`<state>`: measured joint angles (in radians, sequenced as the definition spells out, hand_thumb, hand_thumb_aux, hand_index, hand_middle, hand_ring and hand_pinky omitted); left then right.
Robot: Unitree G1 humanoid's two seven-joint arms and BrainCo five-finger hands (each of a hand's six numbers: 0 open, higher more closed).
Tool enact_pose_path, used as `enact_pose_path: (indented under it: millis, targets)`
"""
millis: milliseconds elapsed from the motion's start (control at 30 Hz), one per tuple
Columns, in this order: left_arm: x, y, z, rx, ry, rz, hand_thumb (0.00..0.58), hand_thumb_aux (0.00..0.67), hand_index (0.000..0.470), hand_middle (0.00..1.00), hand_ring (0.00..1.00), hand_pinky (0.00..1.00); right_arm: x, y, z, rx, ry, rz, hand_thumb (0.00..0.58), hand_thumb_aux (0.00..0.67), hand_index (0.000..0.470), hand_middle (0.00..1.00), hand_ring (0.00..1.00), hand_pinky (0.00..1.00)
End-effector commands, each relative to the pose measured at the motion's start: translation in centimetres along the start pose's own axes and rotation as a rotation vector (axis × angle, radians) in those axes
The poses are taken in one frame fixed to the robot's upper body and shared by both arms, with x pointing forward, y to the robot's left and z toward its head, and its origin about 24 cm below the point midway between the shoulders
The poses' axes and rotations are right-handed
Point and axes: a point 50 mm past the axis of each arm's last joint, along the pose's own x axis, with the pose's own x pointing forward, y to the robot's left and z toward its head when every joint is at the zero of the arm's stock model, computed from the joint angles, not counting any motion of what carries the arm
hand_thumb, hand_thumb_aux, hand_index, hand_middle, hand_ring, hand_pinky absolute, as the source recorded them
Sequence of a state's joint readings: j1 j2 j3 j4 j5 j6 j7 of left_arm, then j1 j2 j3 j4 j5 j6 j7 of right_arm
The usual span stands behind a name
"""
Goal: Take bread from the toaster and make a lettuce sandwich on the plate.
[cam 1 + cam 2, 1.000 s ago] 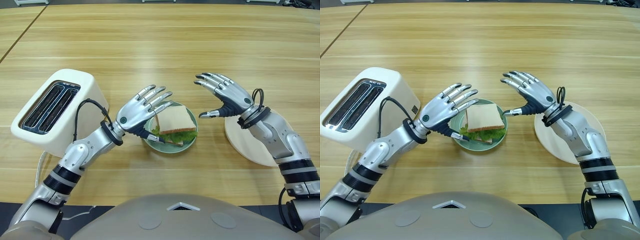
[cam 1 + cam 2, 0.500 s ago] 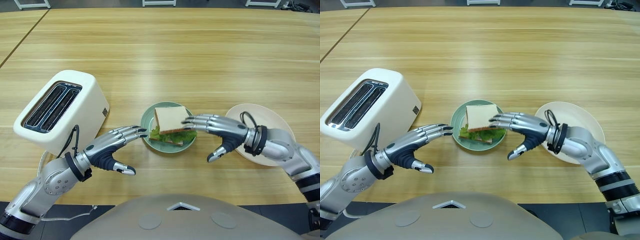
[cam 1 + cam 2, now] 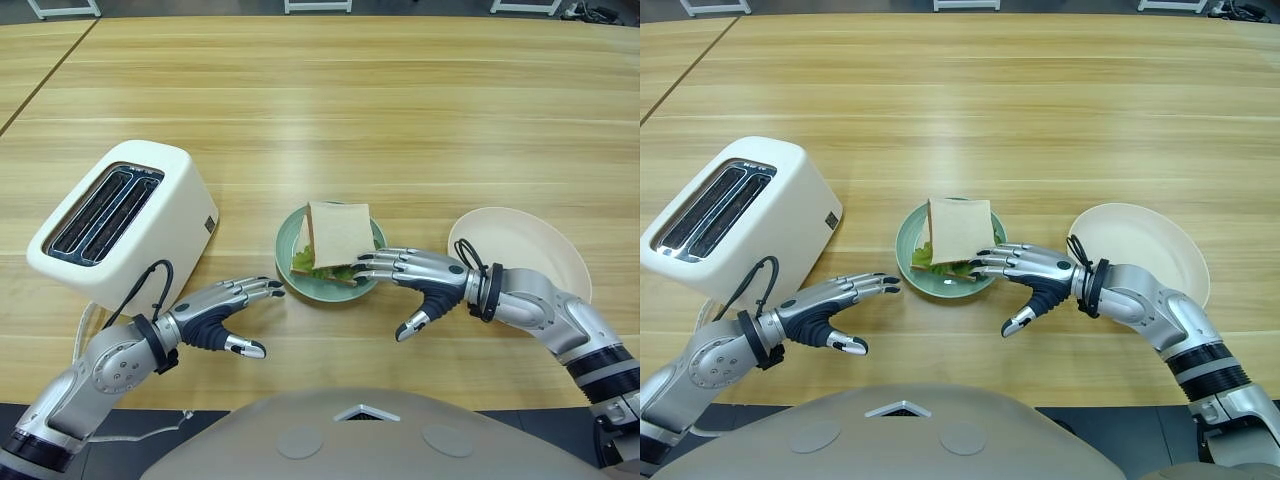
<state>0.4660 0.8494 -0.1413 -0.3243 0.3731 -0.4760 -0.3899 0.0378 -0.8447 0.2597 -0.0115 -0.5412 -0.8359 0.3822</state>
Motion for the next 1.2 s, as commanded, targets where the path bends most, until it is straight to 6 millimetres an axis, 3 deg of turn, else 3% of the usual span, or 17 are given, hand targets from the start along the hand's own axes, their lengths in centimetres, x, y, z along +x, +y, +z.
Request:
enact_pose_path:
  millis: [33,167,267,333,400,433,467,500,533,567,600,800,1033,1200]
  targets:
    - [-0.2,-0.1,-0.3,0.015,0.019,-0.018,0.0,0.0,0.0,0.0,0.0,0.0,-0.8,-2.3,0.2,-0.056,-0.009,-0.094,0.0,0.0,0.0,0.0,0.0,0.0]
    - [-0.3,0.0,-0.5,0.017,0.02,-0.016,0.0,0.0,0.0,0.0,0.0,0.0,-1.8,-4.8,0.2,-0.1,0.002,-0.221,0.0,0.0,0.0,0.0,0.0,0.0]
    - [-0.2,0.1,-0.7,0.039,0.028,-0.024,0.0,0.0,0.0,0.0,0.0,0.0,-2.2,-5.6,0.2,-0.088,-0.001,-0.263,0.0,0.0,0.0,0.0,0.0,0.0]
    - [0.1,0.2,-0.8,0.069,0.038,-0.035,0.0,0.0,0.0,0.0,0.0,0.0,-2.3,-5.1,0.1,-0.061,0.002,-0.243,0.0,0.0,0.0,0.0,0.0,0.0]
    - [0.5,0.2,-0.9,0.097,0.042,-0.051,0.0,0.0,0.0,0.0,0.0,0.0,-2.2,-3.1,-0.1,-0.017,0.015,-0.117,0.0,0.0,0.0,0.0,0.0,0.0]
    - [0.7,0.1,-0.8,0.105,0.038,-0.058,0.018,0.011,0.007,0.0,0.0,0.0,-2.3,-2.1,-0.1,0.0,0.02,-0.061,0.0,0.0,0.0,0.0,0.0,0.0]
    - [0.9,0.0,-0.7,0.11,0.029,-0.067,0.183,0.116,0.081,0.0,0.0,0.0,-2.6,-1.5,-0.1,0.022,0.023,-0.016,0.0,0.0,0.0,0.0,0.0,0.0]
    - [1.1,0.0,-0.5,0.11,0.019,-0.075,0.31,0.213,0.149,0.0,0.0,0.0,-2.9,-1.3,0.0,0.041,0.022,0.005,0.319,0.221,0.155,0.31,0.31,0.31]
    - [1.2,0.0,-0.3,0.104,0.004,-0.081,0.498,0.418,0.293,0.11,0.11,0.11,-3.2,-1.4,0.2,0.06,0.015,0.018,0.534,0.481,0.337,1.0,1.0,1.0]
    - [1.2,-0.1,0.0,0.094,-0.008,-0.085,0.549,0.515,0.361,0.58,0.58,0.58,-3.5,-1.5,0.4,0.079,0.006,0.028,0.579,0.644,0.452,1.0,1.0,1.0]
    - [1.2,-0.1,0.2,0.076,-0.024,-0.091,0.58,0.67,0.47,1.0,1.0,1.0,-3.8,-1.8,0.6,0.098,-0.006,0.032,0.58,0.67,0.47,1.0,1.0,1.0]
    - [1.1,0.1,0.3,0.048,-0.038,-0.111,0.58,0.67,0.47,1.0,1.0,1.0,-3.8,-2.2,1.6,0.15,-0.047,0.067,0.58,0.67,0.47,1.0,1.0,1.0]
    - [2.7,-1.1,-0.3,0.072,-0.023,-0.167,0.58,0.67,0.47,1.0,1.0,1.0,-1.7,2.0,1.4,0.178,-0.027,0.278,0.58,0.67,0.47,1.0,1.0,1.0]
    - [5.0,-1.6,-0.2,0.098,-0.037,-0.194,0.58,0.67,0.47,1.0,1.0,1.0,0.1,4.6,1.5,0.128,-0.026,0.38,0.58,0.67,0.47,1.0,1.0,1.0]
